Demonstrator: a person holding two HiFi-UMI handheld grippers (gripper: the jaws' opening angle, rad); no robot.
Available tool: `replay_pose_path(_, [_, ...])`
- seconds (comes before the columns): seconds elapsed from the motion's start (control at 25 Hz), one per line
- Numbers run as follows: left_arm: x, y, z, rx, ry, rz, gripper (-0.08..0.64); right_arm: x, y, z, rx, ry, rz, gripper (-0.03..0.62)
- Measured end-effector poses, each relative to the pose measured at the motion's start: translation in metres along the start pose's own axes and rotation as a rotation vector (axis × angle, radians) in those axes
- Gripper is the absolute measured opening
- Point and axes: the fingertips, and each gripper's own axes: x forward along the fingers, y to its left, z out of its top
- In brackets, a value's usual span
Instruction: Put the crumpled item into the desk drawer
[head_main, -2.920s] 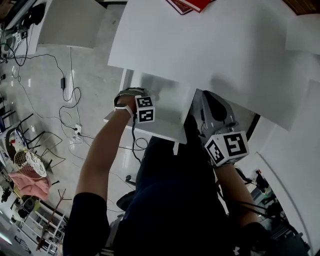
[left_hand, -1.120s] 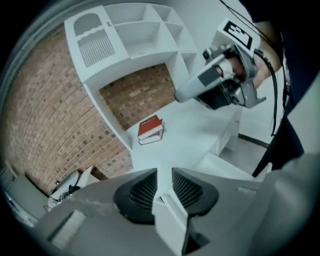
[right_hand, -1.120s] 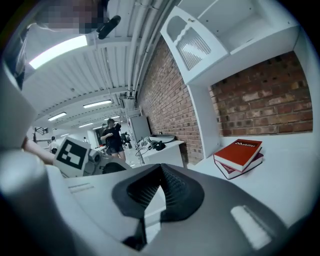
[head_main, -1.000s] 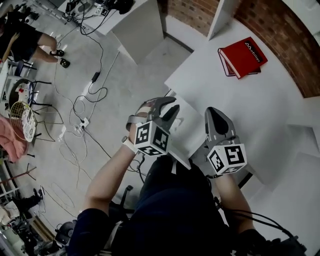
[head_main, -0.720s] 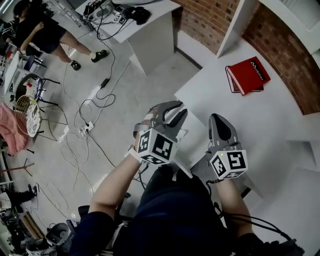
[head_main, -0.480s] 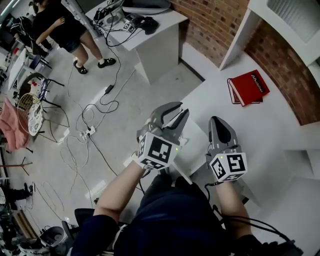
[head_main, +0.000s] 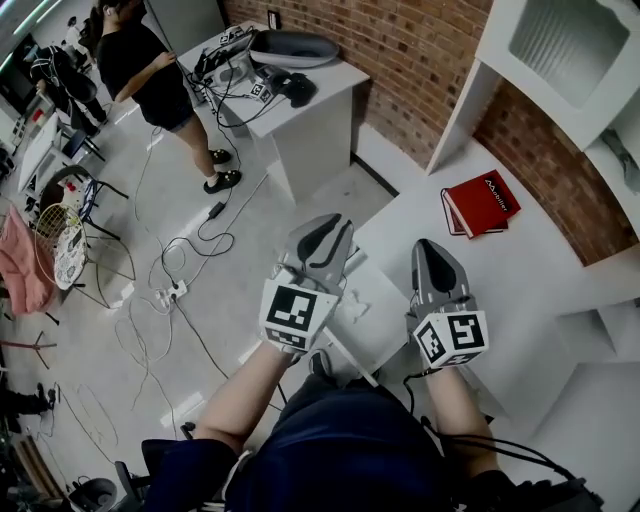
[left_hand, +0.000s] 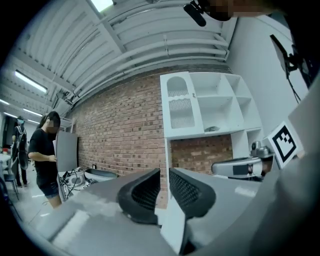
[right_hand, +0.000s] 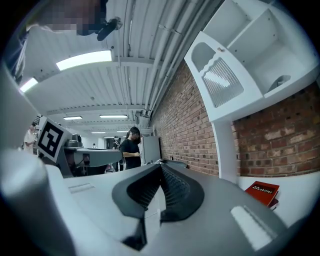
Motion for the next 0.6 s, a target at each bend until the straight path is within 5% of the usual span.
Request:
replay_pose_path(0.24, [0.005, -0.002, 0.019, -0.036, -0.032, -0.024, 0.004, 0.000, 0.004, 0.025, -0.024, -0.027, -0.003, 0.003])
replay_pose_path(0.6, [0.007, -0.010, 0.028, -0.025, -0.054, -0.062, 0.003, -0.005, 0.011, 0.041, -0.066, -0.056, -0.009, 0.002])
